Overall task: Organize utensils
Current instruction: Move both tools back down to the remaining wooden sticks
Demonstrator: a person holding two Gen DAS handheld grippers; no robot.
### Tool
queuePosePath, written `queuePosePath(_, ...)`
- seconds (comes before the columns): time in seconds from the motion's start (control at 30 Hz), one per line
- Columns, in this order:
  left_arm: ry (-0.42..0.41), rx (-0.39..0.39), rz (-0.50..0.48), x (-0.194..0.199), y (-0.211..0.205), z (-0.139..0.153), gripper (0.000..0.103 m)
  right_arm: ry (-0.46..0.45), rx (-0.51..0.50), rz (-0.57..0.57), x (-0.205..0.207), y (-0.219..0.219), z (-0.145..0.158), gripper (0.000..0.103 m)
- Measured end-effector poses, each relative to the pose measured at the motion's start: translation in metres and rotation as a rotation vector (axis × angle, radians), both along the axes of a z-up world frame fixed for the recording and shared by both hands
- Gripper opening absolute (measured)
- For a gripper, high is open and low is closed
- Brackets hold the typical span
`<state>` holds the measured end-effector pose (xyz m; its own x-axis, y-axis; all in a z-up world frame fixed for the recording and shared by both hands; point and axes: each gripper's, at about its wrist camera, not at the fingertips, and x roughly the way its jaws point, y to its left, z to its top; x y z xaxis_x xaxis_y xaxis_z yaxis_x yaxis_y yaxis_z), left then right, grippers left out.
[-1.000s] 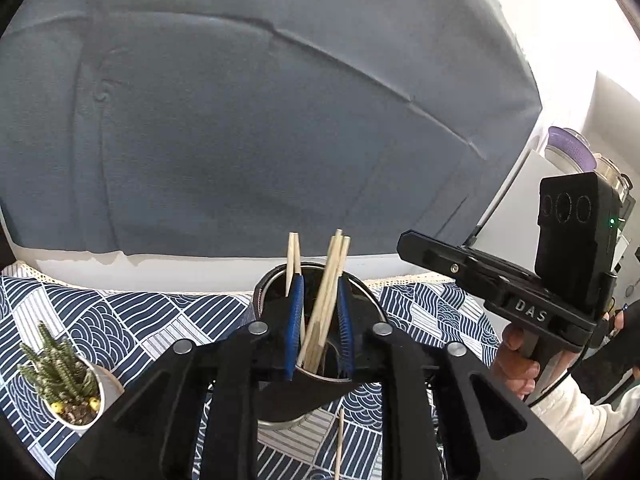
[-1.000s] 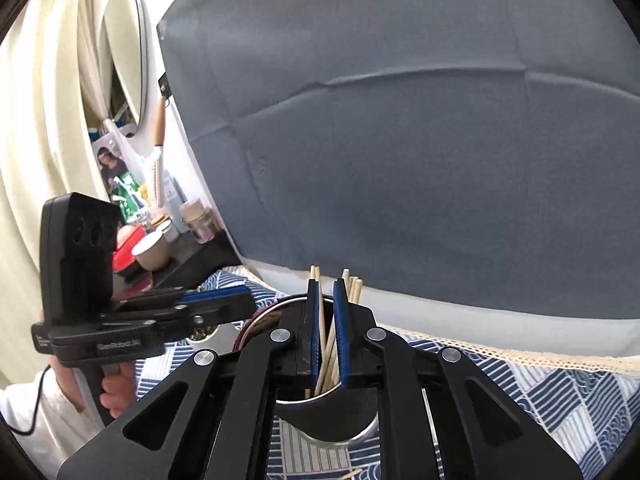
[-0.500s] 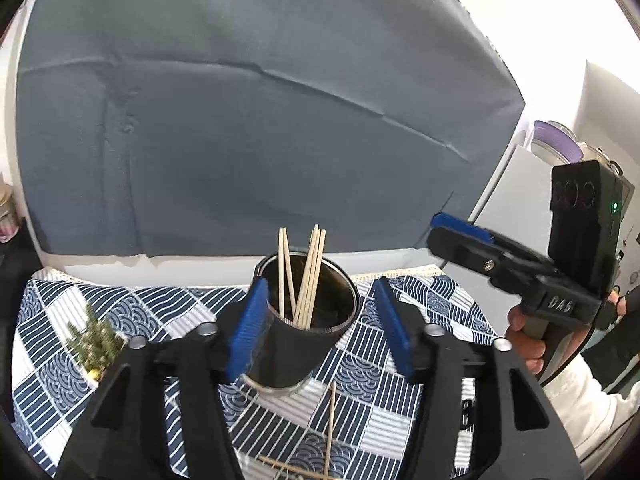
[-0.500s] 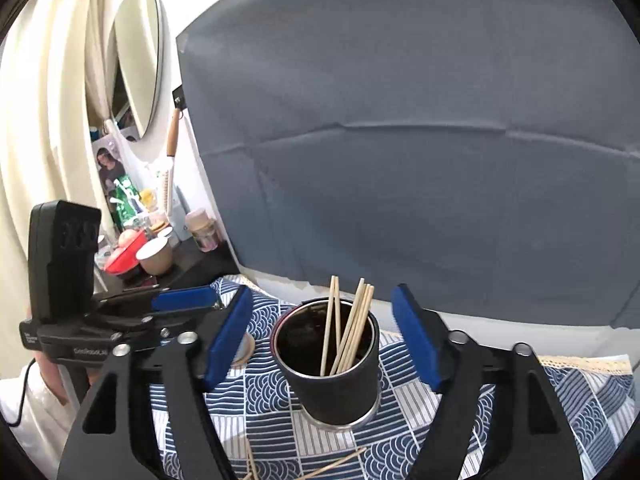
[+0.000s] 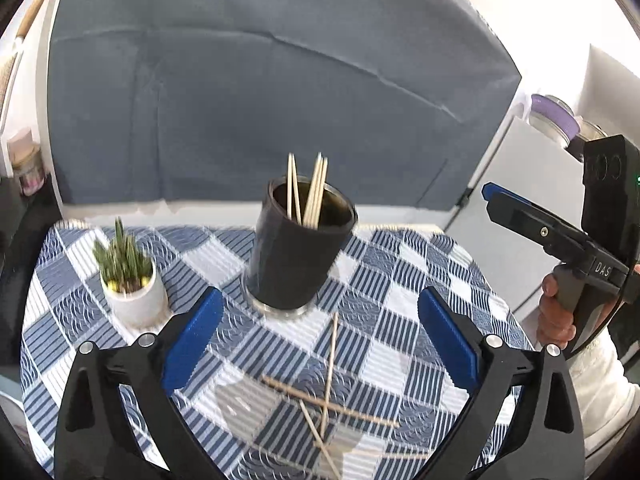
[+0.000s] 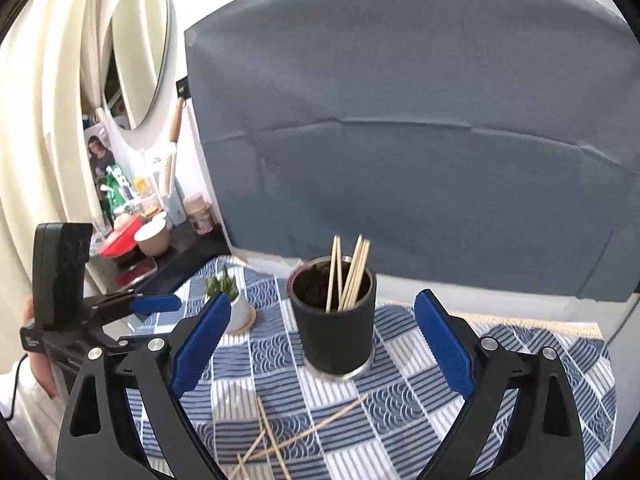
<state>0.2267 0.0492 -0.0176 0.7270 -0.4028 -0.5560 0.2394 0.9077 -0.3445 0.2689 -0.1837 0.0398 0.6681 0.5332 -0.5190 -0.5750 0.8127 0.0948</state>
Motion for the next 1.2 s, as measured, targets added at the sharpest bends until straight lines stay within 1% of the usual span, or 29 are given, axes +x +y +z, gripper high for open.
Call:
queuePosePath(0.07,0.028,-0.004,-0.006,-0.009,-0.001,-0.010,0.097,0.024,-0.030,0.000,-0.012,0.001,-0.009,0.090)
queuePosePath(0.17,0.073,-0.012,-0.022,-0.019,-0.001,-0.025,0.097,0.051,-0.048,-0.001,-0.030,0.001,-0.024,0.090)
queuePosePath(0.3,0.132,-0.012,-0.053,-0.036,-0.005,-0.046,0.097,0.118,-0.069,-0.023,-0.050,0.000,-0.050,0.090)
queuePosePath(0.4,0.169,0.003,-0.068,-0.047,-0.009,-0.061,0.097,0.163,-0.084,-0.037,-0.059,-0.003,-0.067,0.090)
queuePosePath(0.47,0.177,0.018,-0.067,-0.054,-0.010,-0.070,0.097,0.198,-0.096,-0.043,-0.064,-0.005,-0.081,0.090)
queuePosePath(0.6,0.209,0.020,-0.084,-0.067,-0.013,-0.088,0.097,0.248,-0.134,-0.027,-0.069,-0.006,-0.102,0.090)
queuePosePath(0.77,0.268,0.020,-0.084,-0.076,-0.020,-0.109,0.097,0.306,-0.208,0.015,-0.067,0.000,-0.128,0.090)
queuePosePath(0.93,0.344,0.022,-0.113,-0.081,-0.037,-0.129,0.097,0.394,-0.283,0.066,-0.054,0.004,-0.155,0.090)
queuePosePath(1.07,0.383,0.090,-0.085,-0.084,-0.051,-0.141,0.097,0.468,-0.316,0.114,-0.039,0.005,-0.172,0.090)
queuePosePath(1.17,0.407,0.134,-0.040,-0.087,-0.059,-0.149,0.097,0.506,-0.351,0.166,-0.029,0.010,-0.183,0.090)
queuePosePath(1.2,0.415,0.151,-0.012,-0.087,-0.061,-0.151,0.097,0.513,-0.367,0.184,-0.027,0.012,-0.186,0.090)
